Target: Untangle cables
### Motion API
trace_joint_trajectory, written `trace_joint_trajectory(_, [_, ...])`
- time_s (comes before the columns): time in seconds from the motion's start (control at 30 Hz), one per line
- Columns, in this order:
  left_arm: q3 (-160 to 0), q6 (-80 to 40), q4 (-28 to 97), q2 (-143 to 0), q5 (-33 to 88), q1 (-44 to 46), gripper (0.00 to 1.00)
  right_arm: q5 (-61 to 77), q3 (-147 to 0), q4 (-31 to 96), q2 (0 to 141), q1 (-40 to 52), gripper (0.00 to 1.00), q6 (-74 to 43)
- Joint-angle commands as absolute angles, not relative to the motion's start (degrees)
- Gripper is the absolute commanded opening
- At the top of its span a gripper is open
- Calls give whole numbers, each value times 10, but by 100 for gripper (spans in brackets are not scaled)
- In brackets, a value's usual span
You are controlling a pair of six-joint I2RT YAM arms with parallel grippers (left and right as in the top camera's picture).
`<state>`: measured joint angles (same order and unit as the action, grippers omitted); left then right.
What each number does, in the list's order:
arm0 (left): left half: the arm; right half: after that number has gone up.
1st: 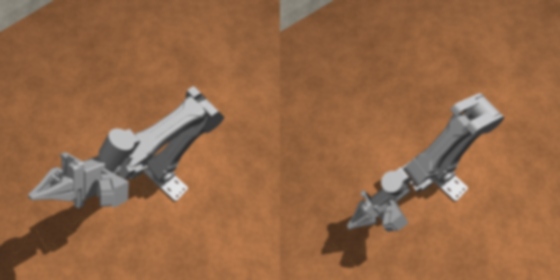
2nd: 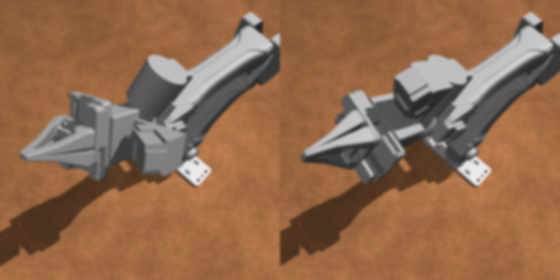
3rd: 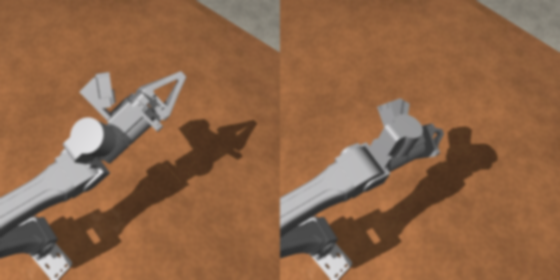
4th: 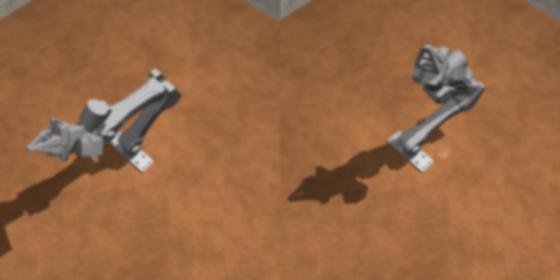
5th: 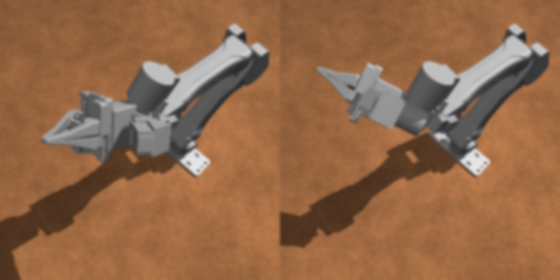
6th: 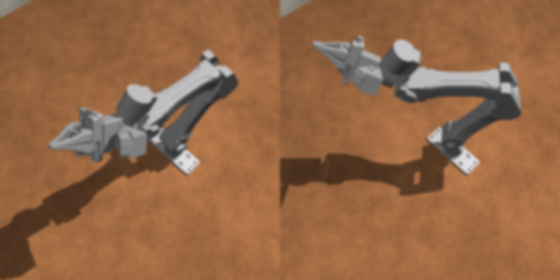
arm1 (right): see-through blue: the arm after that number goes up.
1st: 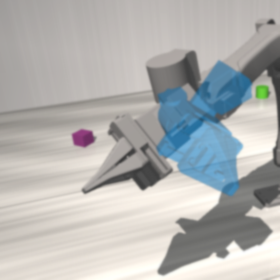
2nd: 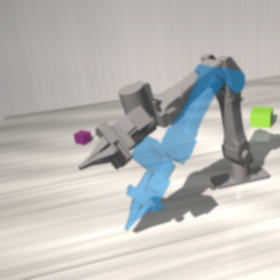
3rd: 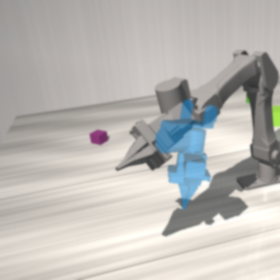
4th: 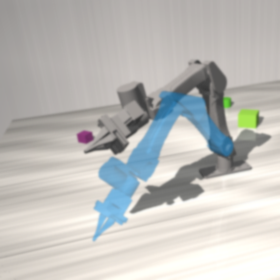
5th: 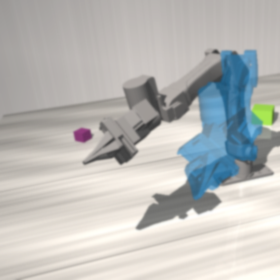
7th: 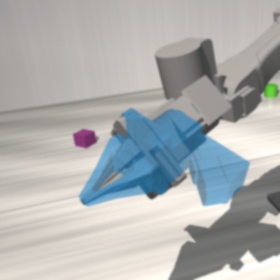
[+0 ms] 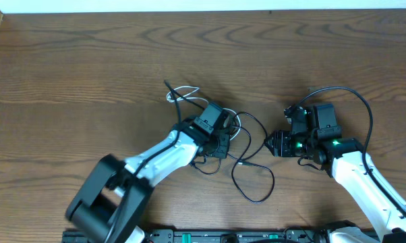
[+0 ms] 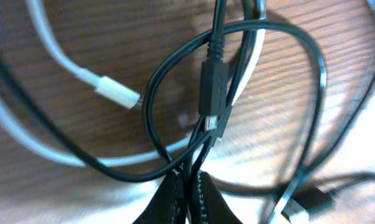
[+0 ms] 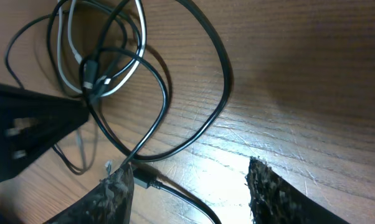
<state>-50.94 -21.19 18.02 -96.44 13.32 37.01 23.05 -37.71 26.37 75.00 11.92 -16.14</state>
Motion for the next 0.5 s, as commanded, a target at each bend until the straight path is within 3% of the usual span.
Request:
trace_joint_trajectory(0.0, [-535, -213, 186, -882, 131, 364, 8, 234, -378, 264, 746, 121, 54, -167])
trace_joint_trajectory(0.3, [-541, -213, 182, -689, 189, 364, 7, 436, -378, 166, 746, 121, 54, -121])
trace_joint_trajectory(0.47, [-541, -213, 181, -640, 209, 364, 7, 472, -378, 111, 746, 121, 56, -122])
